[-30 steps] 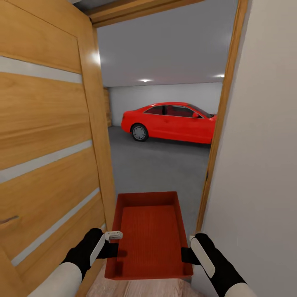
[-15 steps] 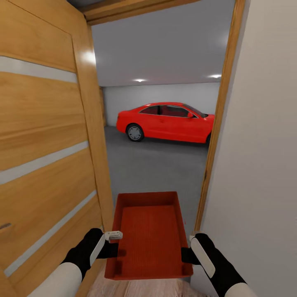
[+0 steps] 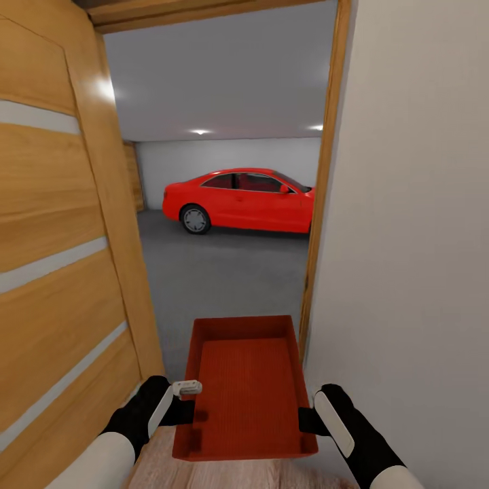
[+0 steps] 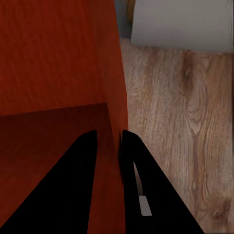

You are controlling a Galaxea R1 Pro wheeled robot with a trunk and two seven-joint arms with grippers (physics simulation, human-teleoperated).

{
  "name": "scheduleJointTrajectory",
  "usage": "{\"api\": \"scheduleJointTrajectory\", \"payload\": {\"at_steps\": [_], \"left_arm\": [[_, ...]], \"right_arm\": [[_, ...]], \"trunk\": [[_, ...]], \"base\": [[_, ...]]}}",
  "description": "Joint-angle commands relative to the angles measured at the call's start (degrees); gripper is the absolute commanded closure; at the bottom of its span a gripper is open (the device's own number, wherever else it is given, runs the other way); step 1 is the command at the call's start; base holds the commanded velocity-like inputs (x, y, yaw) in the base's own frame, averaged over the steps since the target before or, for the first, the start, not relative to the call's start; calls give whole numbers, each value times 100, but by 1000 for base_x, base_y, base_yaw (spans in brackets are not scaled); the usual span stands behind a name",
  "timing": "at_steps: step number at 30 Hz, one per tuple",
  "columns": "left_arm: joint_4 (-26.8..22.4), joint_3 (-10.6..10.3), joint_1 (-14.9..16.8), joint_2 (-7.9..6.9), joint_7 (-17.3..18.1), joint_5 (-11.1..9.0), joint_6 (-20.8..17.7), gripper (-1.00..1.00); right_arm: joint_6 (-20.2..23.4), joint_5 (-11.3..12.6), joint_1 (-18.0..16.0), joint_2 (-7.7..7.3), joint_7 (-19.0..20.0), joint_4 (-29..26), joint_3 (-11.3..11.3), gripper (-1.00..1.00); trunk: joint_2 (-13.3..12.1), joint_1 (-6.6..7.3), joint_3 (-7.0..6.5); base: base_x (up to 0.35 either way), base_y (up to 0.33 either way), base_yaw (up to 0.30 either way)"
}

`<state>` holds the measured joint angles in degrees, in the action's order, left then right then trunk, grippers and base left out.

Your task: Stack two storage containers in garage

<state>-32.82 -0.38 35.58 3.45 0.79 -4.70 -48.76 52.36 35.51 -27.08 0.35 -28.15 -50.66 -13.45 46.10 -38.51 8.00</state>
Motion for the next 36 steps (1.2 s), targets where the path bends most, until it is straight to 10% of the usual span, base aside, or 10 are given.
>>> {"api": "scheduleJointTrajectory", "payload": {"at_steps": [1,36], "left_arm": [[-14,10,2,-2,-26,-92,-29,100],[-14,8,2,-2,-26,-87,-29,100]], "right_arm": [[-33,149,-7,0,-42,-6,0,100],[-33,149,-7,0,-42,-6,1,100]], "trunk": [[8,-2,9],[8,-2,9]], "base": [[0,0,-279],[0,149,-54]]}}
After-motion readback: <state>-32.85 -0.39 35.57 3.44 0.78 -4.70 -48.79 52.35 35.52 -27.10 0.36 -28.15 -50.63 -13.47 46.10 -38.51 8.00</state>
